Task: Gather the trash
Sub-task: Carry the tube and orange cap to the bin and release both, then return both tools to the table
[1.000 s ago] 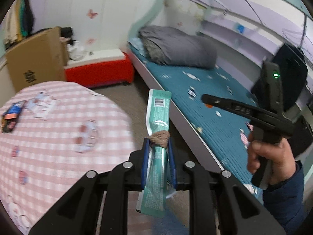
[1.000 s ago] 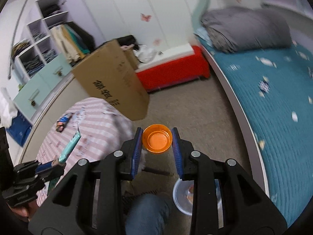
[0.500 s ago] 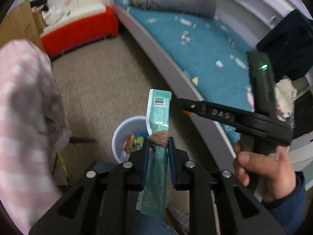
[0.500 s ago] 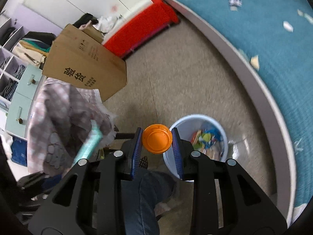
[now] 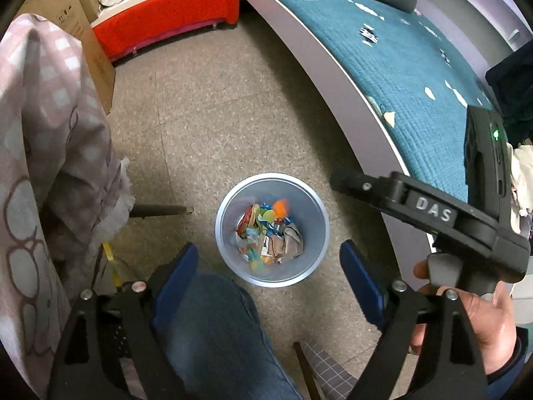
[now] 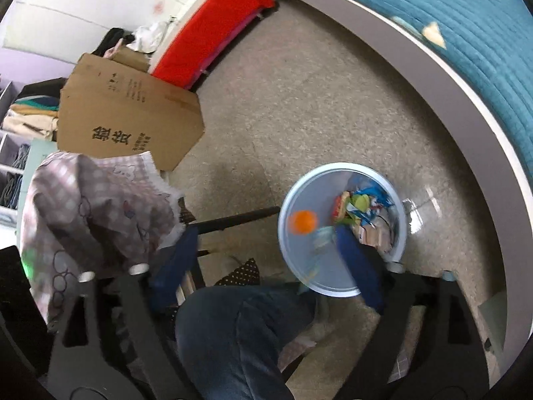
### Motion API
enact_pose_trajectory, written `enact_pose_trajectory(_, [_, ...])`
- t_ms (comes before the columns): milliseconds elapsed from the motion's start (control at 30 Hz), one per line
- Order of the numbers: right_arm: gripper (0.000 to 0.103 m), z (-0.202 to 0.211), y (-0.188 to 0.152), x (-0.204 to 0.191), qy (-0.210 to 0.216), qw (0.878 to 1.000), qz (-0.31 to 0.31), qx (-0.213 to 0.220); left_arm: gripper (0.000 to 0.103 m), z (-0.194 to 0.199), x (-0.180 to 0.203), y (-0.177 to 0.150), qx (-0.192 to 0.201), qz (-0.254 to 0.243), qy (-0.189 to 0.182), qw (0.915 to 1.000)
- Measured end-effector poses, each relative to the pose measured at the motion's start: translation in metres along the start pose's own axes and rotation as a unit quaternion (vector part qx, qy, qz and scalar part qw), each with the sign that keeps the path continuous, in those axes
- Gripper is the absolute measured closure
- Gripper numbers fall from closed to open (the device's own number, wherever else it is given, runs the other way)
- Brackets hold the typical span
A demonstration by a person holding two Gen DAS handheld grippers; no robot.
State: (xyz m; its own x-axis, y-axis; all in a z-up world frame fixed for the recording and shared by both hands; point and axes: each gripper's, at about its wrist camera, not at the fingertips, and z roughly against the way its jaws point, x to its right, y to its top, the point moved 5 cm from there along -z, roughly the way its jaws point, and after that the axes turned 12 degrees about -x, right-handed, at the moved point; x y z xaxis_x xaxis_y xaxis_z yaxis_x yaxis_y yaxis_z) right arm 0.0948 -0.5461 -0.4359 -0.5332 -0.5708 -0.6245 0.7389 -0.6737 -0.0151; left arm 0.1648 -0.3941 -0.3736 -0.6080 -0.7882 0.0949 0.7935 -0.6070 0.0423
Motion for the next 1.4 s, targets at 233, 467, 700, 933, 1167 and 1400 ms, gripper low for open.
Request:
enact_pose_trajectory(233, [0.006, 0.020, -0.001, 0.008, -0.025, 0.999, -0.014, 0.022, 0.018, 0.021, 0.009, -0.005, 0.024, -0.008, -0.011, 0.9996])
enact_pose_trajectory(467, [0.006, 0.053, -0.001, -0.016, -0.030, 0.998, 0.006, 0.054, 0.018, 0.070, 0.023, -0.015, 0.081, -0.028, -0.030, 0.9959])
enact_pose_trajectory(700, [0.006, 0.100, 0.003, -0.078, -0.028, 0.993, 0.061, 0.100, 0.018, 0.138, 0.019, -0.026, 0.158, -0.035, -0.032, 0.9863])
enact_pose_trajectory(933, [0.006, 0.128, 0.000, -0.162, -0.027, 0.982, 0.134, 0.127, 0.017, 0.202, -0.020, -0.046, 0.228, -0.008, -0.026, 0.9732])
enact_pose_trajectory(1167, [0.006, 0.115, -0.020, -0.264, -0.027, 0.967, 0.222, 0.120, 0.016, 0.244, -0.103, -0.077, 0.273, 0.057, -0.007, 0.9602])
enact_pose_trajectory(1400, [0.006, 0.066, -0.047, -0.361, -0.029, 0.950, 0.299, 0.084, 0.016, 0.267, -0.197, -0.114, 0.291, 0.128, 0.014, 0.9480])
